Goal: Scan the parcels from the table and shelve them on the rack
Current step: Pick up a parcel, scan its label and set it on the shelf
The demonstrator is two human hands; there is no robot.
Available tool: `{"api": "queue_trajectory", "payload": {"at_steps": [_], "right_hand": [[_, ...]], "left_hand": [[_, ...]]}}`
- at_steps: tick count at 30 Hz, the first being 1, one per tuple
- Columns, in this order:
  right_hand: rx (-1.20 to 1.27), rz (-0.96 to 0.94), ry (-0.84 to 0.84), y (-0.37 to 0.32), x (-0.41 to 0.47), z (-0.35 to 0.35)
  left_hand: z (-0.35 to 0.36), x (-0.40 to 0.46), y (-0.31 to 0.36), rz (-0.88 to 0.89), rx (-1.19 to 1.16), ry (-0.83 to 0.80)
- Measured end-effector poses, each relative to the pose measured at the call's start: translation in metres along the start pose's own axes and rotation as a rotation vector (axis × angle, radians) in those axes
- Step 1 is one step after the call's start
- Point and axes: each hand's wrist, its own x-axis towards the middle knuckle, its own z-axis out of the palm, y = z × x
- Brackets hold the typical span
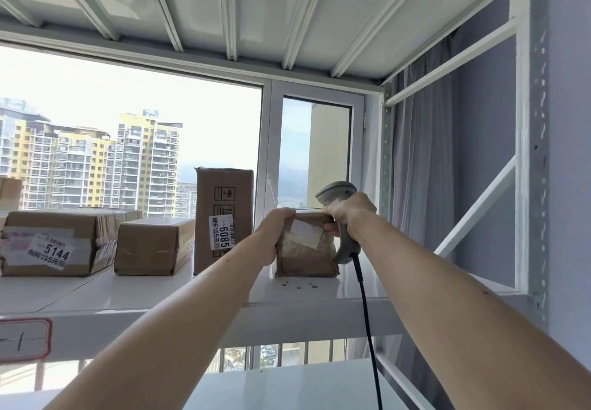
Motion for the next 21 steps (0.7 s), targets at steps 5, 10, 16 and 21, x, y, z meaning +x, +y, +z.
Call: {"api": "queue_trajectory", "payload": {"at_steps": [5,10,16,21], "right_hand": [[0.032,0.025,-0.020,-0.003,-0.007,-0.002],[0.004,-0.018,0.002,0.002,-0.002,0.000],[0.046,-0.029,0.033,-0.003,-0.031,-0.015],[0.105,-0.039,0.042,-0.002,-0.053,-0.032]], "left_hand": [[0.000,-0.001,-0.001,0.041,0.009,0.033],[-0.001,0.007,-0.004,0.097,0.097,0.139],[0.009,-0.028,0.002,0.137,0.213,0.189],[0.013,-0.046,-0.001,0.236,0.343,0.190]]}}
